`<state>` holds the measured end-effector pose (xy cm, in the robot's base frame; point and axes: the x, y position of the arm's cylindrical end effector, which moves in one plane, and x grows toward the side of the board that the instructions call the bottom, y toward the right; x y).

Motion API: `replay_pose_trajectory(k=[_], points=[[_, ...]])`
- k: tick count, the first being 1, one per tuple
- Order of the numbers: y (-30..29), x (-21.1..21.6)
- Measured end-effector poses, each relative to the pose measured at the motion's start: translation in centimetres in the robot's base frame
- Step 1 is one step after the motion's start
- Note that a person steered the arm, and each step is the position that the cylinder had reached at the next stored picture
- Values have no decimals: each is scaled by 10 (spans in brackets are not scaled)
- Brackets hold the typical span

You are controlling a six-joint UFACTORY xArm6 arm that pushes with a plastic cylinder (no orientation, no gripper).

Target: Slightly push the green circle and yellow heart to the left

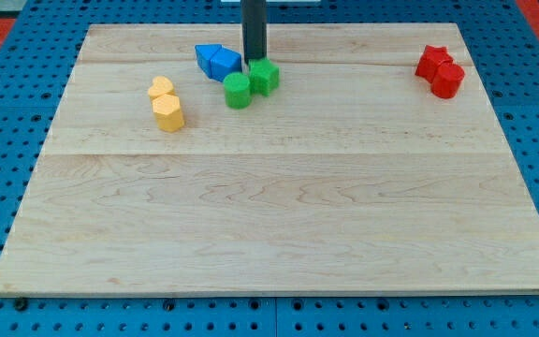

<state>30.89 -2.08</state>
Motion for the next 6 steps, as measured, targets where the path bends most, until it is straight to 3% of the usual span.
replay_pose_trajectory(k=[1,3,6], points=[[2,46],[22,30],[-122,11]])
